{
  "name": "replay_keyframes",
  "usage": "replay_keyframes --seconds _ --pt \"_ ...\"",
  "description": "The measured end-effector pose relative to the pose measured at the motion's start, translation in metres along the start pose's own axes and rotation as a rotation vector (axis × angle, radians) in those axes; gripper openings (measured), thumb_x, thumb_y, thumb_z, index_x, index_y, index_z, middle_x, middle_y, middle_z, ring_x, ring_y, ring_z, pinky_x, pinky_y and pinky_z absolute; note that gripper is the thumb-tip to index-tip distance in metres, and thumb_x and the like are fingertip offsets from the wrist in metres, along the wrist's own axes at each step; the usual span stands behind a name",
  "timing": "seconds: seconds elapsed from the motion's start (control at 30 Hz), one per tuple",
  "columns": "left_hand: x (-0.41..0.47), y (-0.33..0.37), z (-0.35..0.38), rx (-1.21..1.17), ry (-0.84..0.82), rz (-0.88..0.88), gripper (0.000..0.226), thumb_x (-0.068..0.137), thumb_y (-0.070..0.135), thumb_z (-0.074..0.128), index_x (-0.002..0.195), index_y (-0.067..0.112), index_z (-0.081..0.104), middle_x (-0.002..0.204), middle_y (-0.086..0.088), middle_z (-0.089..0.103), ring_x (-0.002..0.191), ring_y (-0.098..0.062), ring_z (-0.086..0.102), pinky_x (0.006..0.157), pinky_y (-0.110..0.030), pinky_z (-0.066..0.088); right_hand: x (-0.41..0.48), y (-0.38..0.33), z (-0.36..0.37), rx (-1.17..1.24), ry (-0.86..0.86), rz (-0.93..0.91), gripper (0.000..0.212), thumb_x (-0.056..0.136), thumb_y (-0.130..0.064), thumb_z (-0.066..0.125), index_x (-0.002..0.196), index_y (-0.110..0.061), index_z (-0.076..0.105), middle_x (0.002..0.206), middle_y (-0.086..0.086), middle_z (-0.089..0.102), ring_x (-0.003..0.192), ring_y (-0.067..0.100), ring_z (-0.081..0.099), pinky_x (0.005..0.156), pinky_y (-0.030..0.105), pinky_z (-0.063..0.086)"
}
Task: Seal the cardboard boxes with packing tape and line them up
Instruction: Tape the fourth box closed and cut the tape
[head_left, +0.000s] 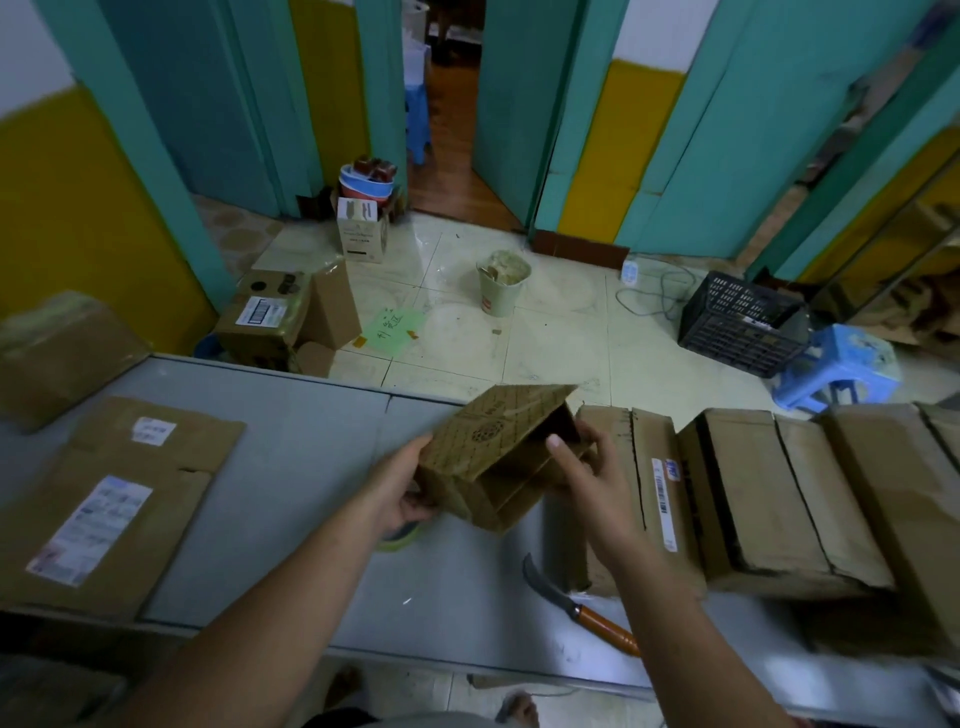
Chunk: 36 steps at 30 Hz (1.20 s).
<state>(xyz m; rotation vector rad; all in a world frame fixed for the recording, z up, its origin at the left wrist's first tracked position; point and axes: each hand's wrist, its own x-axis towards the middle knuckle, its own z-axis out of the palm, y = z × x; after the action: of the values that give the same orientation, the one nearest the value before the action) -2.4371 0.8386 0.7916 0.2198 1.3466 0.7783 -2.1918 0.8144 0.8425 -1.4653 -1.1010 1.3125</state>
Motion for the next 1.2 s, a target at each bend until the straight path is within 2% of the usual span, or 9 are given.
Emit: replay_keyframes --seconds 0.2,0.33,0.43,0.53,0.67,0.87,0.97,1.07,1.2 --pt "0.02 0.02 0.008 0.112 -0.161 -0.216 0.039 0.099 0.045 0.059 0.108 0.009 0.07 0.097 -0.018 0.072 0.093 -0.032 0.067 0.071 -0.042 0.062 0.004 -0.022 -0.039 -0.371 0.025 -0.119 0.095 0.075 -0.076 0.075 0.154 -0.04 0.038 0.16 -0.007 0.041 0.137 0.023 0.053 0.105 0.052 0.055" --pt "0.033 0.033 0.002 0.24 -0.183 -0.232 0.052 0.102 0.055 0.051 0.108 0.006 0.069 0.091 -0.019 0.074 0.093 -0.035 0.066 0.058 -0.038 0.062 0.001 -0.024 -0.046 -0.53 -0.223 -0.169 0.123 0.071 -0.045 0.094 0.164 -0.043 0.014 0.165 -0.013 0.029 0.15 0.014 0.034 0.114 0.04 0.047" --pt "0.041 0.039 0.004 0.323 -0.159 -0.254 0.049 0.101 0.051 0.053 0.104 0.004 0.068 0.08 -0.019 0.076 0.088 -0.036 0.068 0.06 -0.038 0.063 0.003 -0.023 -0.041 -0.599 -0.153 -0.143 0.135 0.071 -0.023 0.097 0.164 -0.047 0.002 0.153 -0.01 0.042 0.133 0.026 0.054 0.101 0.053 0.057" --pt "0.051 0.038 0.012 0.391 -0.13 -0.247 0.045 0.099 0.045 0.058 0.112 0.003 0.068 0.099 -0.022 0.074 0.094 -0.04 0.07 0.062 -0.04 0.065 0.007 -0.019 -0.038 -0.765 -0.084 -0.135 0.127 0.072 -0.025 0.096 0.163 -0.047 0.01 0.147 -0.004 0.046 0.123 0.028 0.059 0.095 0.048 0.061" --pt "0.065 0.033 0.023 0.366 -0.084 -0.187 0.05 0.102 0.049 0.057 0.125 0.005 0.067 0.126 -0.024 0.07 0.119 -0.041 0.067 0.101 -0.053 0.058 0.015 -0.014 -0.035 -0.86 -0.079 -0.091 0.101 0.072 -0.027 0.095 0.154 -0.04 0.037 0.147 0.001 0.046 0.133 0.024 0.053 0.102 0.045 0.059" --pt "0.073 0.029 0.021 0.534 -0.017 0.016 0.063 0.11 0.063 0.033 0.12 0.013 0.069 0.113 -0.023 0.076 0.106 -0.041 0.072 0.089 -0.055 0.062 0.035 -0.012 -0.036 -0.94 -0.092 -0.027 0.092 0.069 -0.03 0.097 0.146 -0.03 0.048 0.141 0.004 0.056 0.126 0.026 0.057 0.102 0.042 0.057" --pt "0.071 0.032 0.012 0.689 0.007 0.239 0.061 0.111 0.062 0.027 0.131 0.023 0.07 0.135 -0.014 0.069 0.126 -0.034 0.062 0.114 -0.056 0.046 0.044 -0.011 -0.037 -0.97 -0.113 -0.002 0.094 0.068 -0.029 0.098 0.147 -0.027 0.048 0.139 0.004 0.057 0.124 0.026 0.059 0.1 0.042 0.058" --pt "0.052 0.035 0.008 0.545 -0.11 0.275 0.053 0.101 0.079 0.031 0.124 0.047 0.067 0.134 0.006 0.066 0.128 -0.023 0.057 0.111 -0.06 0.048 0.051 -0.008 -0.033 -0.978 -0.129 -0.004 0.095 0.067 -0.028 0.098 0.147 -0.028 0.046 0.136 0.002 0.058 0.123 0.026 0.059 0.1 0.039 0.057" --pt "0.03 0.029 0.017 0.594 -0.219 0.328 0.057 0.093 0.086 0.03 0.142 0.063 0.048 0.157 0.012 0.048 0.141 -0.021 0.046 0.101 -0.054 0.051 0.056 -0.003 -0.027 -0.978 -0.147 -0.005 0.099 0.066 -0.029 0.098 0.149 -0.029 0.044 0.137 0.004 0.055 0.124 0.027 0.058 0.103 0.043 0.056"
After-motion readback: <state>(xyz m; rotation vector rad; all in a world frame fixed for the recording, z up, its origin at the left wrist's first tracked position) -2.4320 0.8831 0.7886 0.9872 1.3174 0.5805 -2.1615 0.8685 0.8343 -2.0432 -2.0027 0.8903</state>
